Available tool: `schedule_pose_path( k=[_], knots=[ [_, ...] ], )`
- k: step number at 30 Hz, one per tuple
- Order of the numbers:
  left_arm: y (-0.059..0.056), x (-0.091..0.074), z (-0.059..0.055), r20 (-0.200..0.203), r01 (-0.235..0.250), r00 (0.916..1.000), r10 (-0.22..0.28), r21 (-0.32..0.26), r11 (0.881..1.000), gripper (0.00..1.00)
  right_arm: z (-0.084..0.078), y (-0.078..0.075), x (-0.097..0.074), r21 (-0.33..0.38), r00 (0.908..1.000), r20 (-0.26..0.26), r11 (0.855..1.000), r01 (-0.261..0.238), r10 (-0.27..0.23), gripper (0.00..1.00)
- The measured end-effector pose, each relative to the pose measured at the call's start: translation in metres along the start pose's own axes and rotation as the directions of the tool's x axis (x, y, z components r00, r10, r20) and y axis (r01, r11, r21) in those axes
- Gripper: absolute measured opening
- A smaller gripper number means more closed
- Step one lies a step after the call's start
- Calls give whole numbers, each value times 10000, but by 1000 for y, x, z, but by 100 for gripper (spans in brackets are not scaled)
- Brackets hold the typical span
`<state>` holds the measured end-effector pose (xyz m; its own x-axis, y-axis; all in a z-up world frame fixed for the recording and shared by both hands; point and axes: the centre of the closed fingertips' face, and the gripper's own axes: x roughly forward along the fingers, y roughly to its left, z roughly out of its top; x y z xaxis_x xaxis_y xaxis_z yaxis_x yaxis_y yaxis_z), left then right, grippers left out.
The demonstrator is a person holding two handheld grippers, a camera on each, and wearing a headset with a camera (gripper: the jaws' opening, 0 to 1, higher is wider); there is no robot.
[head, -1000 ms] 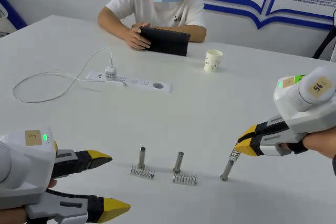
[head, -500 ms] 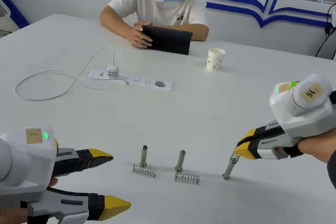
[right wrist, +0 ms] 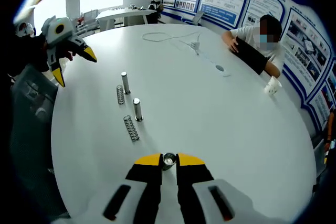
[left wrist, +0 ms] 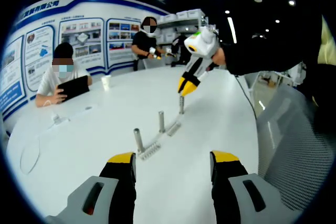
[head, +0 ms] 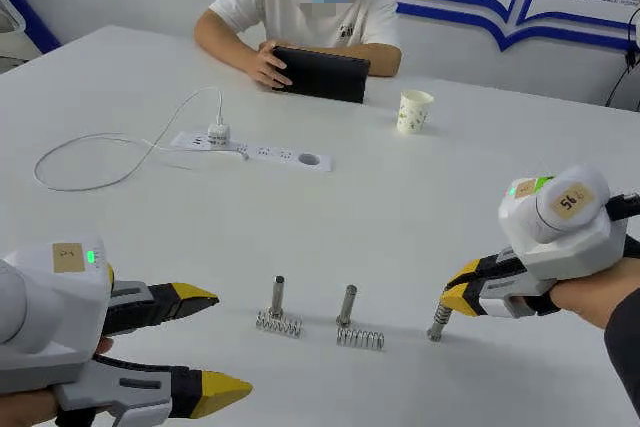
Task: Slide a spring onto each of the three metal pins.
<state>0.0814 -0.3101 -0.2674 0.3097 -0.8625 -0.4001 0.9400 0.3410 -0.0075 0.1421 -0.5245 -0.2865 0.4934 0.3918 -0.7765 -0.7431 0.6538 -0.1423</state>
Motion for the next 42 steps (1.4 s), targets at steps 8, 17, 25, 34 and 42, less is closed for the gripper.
schedule_pose_path(
  k=[8, 17, 25, 34, 42],
  knots=[
    [0, 0, 1, -3, -1, 10000, 1, 10, 10000, 58, -5, -2, 7, 191, 10000, -37, 9998, 50, -49, 11],
    [0, -1, 0, -11, -2, 10000, 2, -10, 10000, 57, -11, -1, 14, 234, 9998, -153, 9997, 87, -84, 11],
    [-1, -1, 0, -7, 9, 10000, -9, -11, 10000, 57, -15, 1, 17, 344, 9998, -214, 9994, 46, -39, 12],
    [-1, -1, 2, 13, 0, 10000, 0, 0, 10000, 57, -15, 0, 18, 245, 9996, -263, 9997, 95, -89, 13],
    [-1, -1, 2, -9, 22, 10000, -22, 36, 10000, 57, -14, 2, 16, 179, 9998, -152, 9997, 137, -134, 18]
  ],
)
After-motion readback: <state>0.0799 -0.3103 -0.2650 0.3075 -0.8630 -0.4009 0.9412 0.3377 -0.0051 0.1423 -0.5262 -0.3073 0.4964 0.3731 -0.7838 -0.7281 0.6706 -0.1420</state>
